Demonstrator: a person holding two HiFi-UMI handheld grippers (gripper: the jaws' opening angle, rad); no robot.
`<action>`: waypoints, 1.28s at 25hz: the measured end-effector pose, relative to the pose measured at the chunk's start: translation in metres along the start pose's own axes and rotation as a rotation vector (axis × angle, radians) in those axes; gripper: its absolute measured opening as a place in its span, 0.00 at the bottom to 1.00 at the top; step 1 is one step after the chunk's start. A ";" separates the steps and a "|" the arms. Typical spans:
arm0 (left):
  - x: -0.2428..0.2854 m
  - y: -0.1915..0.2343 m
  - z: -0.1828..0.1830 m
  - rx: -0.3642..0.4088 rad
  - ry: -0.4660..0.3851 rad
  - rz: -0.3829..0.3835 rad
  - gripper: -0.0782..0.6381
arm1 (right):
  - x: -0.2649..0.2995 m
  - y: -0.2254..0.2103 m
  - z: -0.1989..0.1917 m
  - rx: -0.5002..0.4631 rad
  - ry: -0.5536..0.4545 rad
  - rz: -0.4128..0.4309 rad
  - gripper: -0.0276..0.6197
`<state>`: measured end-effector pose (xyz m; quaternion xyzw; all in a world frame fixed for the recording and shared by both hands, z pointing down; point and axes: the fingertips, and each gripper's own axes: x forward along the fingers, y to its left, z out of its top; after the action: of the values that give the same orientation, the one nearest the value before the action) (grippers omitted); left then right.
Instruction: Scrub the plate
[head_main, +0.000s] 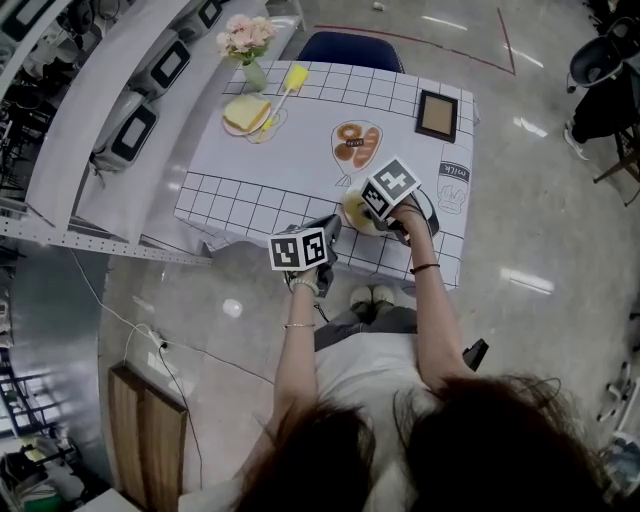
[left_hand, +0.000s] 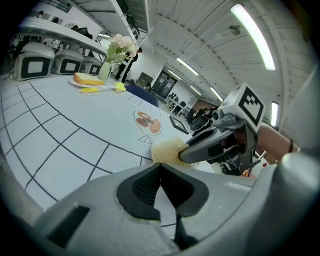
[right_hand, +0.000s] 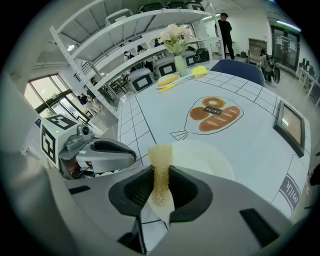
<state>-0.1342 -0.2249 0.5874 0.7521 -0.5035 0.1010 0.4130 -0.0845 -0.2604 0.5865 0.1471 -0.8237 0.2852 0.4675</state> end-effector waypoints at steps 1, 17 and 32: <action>0.000 0.001 0.001 0.001 -0.003 0.001 0.12 | 0.000 -0.001 0.001 0.003 -0.002 -0.001 0.17; 0.004 0.003 0.006 0.007 0.003 -0.004 0.12 | -0.001 -0.014 0.012 0.048 -0.047 -0.039 0.17; 0.010 -0.001 0.013 0.014 -0.002 -0.020 0.12 | -0.013 -0.042 0.015 0.115 -0.100 -0.131 0.17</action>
<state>-0.1320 -0.2411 0.5837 0.7601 -0.4955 0.0993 0.4084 -0.0669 -0.3030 0.5831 0.2413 -0.8169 0.2934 0.4340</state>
